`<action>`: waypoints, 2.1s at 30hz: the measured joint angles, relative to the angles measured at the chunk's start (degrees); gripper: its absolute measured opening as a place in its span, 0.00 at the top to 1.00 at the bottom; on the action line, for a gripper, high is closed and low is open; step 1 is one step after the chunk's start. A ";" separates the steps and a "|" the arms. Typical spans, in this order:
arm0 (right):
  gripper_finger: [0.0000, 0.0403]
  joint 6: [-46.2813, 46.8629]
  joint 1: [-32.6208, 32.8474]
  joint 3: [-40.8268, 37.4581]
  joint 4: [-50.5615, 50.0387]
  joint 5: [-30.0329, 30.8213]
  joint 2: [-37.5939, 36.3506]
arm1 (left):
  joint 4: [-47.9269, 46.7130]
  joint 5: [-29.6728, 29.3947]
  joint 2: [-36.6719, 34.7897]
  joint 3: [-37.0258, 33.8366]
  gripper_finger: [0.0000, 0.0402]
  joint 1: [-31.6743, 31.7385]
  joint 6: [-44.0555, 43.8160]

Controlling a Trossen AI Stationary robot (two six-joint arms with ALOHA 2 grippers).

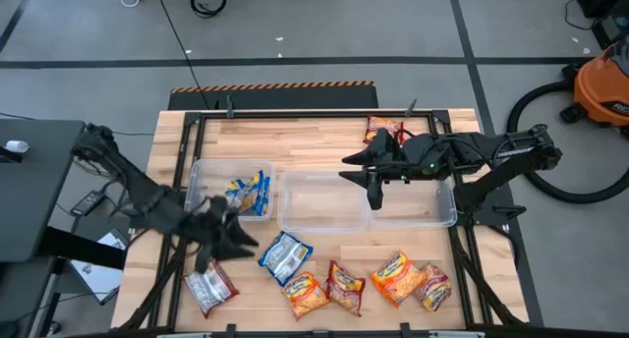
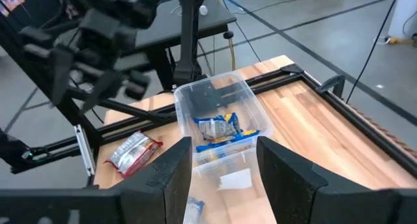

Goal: Sort Maruchan noodles
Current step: Put the blue noodle pack into the left transparent bin

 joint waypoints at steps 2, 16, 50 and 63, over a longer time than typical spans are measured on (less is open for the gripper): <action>0.56 1.26 0.20 0.00 -0.06 0.02 0.00 | 3.46 -2.40 2.81 0.83 0.62 -3.23 1.26; 0.56 3.77 0.45 0.00 -2.59 -0.27 0.00 | -26.06 -13.44 24.86 20.72 0.71 -13.19 -2.20; 0.56 7.80 14.25 0.00 -7.12 0.06 -0.02 | -49.06 -0.09 54.62 21.33 0.57 -3.76 21.65; 0.56 7.61 13.41 0.00 -8.30 0.26 -0.02 | -49.55 0.79 54.64 21.33 0.84 -3.73 19.70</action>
